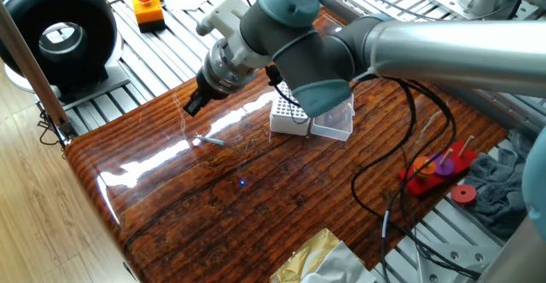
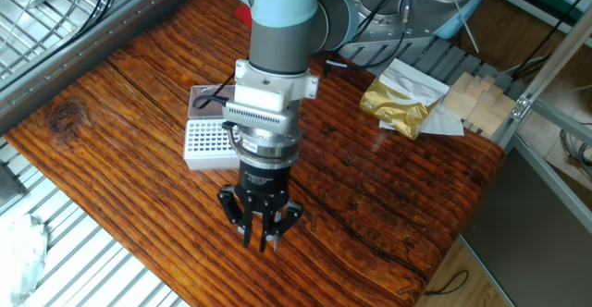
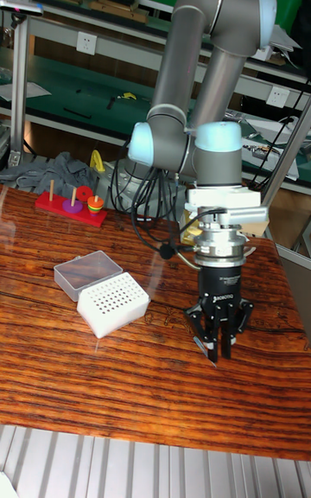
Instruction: Insert a medium pipette tip into the holder for medium pipette tips
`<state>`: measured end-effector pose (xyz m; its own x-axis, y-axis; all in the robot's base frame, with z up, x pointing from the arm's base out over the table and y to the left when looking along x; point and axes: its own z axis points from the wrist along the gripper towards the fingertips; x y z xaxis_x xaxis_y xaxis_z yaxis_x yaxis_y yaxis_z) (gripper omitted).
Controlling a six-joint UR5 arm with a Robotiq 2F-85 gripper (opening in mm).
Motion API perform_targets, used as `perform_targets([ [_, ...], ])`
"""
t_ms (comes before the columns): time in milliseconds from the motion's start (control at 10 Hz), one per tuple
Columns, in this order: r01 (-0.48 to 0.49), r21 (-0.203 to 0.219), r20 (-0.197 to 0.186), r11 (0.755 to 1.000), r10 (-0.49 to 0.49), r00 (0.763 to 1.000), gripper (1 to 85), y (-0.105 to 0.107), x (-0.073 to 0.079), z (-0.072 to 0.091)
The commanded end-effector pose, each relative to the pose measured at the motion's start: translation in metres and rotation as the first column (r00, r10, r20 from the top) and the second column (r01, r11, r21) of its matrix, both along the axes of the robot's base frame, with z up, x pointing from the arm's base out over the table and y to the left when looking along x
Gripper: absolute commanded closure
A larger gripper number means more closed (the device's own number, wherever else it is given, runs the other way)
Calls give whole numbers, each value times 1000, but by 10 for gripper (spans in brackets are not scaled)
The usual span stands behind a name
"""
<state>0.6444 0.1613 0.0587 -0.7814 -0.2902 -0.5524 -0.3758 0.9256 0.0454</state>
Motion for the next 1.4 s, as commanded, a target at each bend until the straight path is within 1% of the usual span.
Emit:
perform_targets([
  [0, 33, 25, -19, 999, -33, 999, 573, -3, -14, -7],
  [200, 46, 32, -23, 998, -46, 999, 600, 2, -23, -16],
  [300, 51, 39, -16, 998, -50, 999, 613, 3, -28, -20],
  [400, 52, 37, -13, 998, -51, 999, 613, 3, -34, -21],
  [500, 59, 32, -20, 998, -59, 998, 613, 1, -37, -20],
  [700, 66, 37, -26, 997, -66, 998, 613, 2, -43, -18],
  [800, 74, 26, -39, 997, -73, 997, 613, -1, -50, -17],
  [900, 73, 22, -36, 997, -73, 997, 623, -2, -50, -17],
  [1000, 74, 28, -35, 997, -73, 997, 623, -2, -52, -16],
  [1300, 68, 24, -35, 997, -67, 997, 627, -5, -52, -21],
])
